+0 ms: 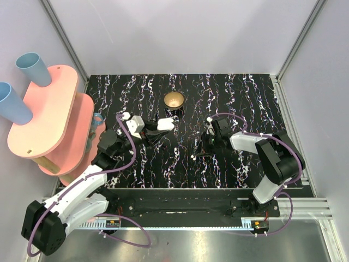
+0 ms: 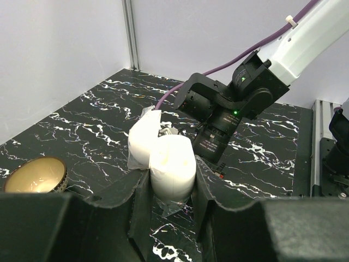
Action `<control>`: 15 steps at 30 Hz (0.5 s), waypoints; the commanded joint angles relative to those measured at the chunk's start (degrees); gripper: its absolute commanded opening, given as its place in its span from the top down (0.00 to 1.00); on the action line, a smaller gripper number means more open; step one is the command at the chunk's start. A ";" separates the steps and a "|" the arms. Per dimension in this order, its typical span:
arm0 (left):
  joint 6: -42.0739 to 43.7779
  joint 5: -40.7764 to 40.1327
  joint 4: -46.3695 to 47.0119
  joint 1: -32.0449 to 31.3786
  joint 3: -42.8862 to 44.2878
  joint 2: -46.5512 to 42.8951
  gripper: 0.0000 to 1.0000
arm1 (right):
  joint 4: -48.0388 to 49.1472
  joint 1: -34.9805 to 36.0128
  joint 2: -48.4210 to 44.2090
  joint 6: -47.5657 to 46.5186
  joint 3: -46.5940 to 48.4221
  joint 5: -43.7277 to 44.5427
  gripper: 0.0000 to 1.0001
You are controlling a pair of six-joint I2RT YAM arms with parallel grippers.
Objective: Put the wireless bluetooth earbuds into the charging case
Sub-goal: Pick up the right earbud from the center of the board.
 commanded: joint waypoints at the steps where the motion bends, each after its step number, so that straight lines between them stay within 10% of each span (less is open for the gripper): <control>1: 0.59 -1.04 2.43 -0.13 -0.23 -1.35 1.00 | 0.73 0.70 0.04 -1.64 -0.59 1.13 0.75; 15: 0.68 -1.31 1.81 -0.13 -0.23 -1.26 1.00 | 0.82 0.96 0.91 -2.69 -0.33 -1.32 0.74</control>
